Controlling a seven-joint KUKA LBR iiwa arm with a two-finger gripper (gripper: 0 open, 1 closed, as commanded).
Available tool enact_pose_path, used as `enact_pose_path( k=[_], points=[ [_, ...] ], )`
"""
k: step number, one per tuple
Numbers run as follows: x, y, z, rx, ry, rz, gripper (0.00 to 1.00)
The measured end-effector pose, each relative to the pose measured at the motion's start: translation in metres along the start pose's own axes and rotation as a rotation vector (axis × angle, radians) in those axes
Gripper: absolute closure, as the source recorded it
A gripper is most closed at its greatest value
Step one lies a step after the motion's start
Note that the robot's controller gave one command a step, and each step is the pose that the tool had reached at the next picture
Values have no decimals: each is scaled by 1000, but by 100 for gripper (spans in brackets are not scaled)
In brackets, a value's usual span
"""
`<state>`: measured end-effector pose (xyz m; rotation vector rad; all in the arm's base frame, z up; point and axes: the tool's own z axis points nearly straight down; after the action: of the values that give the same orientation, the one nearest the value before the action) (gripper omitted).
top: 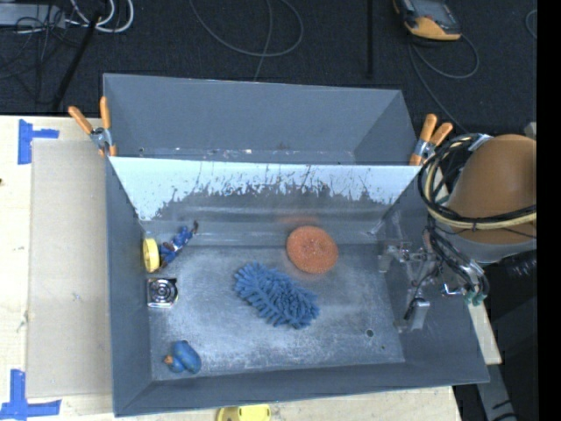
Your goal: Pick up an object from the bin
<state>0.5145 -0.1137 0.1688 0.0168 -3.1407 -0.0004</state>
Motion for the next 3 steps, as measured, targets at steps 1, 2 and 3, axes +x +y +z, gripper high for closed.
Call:
enact_pose_path(
  k=[1, 2, 3],
  points=[
    [-28, 29, 26, 3, -6, -20, 0],
    [-33, 53, 42, -2, -1, -51, 0],
    [-39, 70, 72, 0, -3, -22, 0]
  ],
)
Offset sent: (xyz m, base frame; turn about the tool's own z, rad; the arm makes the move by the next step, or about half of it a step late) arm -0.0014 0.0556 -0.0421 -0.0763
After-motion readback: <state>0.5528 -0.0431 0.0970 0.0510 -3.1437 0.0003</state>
